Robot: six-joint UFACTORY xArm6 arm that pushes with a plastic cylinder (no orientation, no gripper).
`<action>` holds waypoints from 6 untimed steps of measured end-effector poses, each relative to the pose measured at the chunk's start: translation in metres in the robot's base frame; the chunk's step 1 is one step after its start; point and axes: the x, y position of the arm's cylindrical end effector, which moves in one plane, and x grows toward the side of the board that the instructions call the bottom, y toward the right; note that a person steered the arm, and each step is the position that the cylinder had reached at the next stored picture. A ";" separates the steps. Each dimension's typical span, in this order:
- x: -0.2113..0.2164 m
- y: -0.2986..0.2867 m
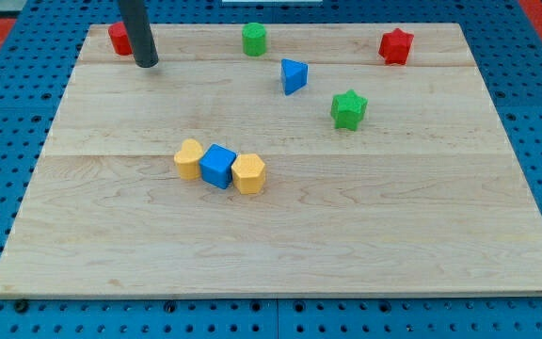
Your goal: Push the green circle towards the center of the board
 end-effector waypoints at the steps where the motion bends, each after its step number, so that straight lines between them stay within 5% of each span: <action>1: 0.001 0.053; 4: -0.022 0.185; 5: -0.064 0.197; 6: -0.077 0.120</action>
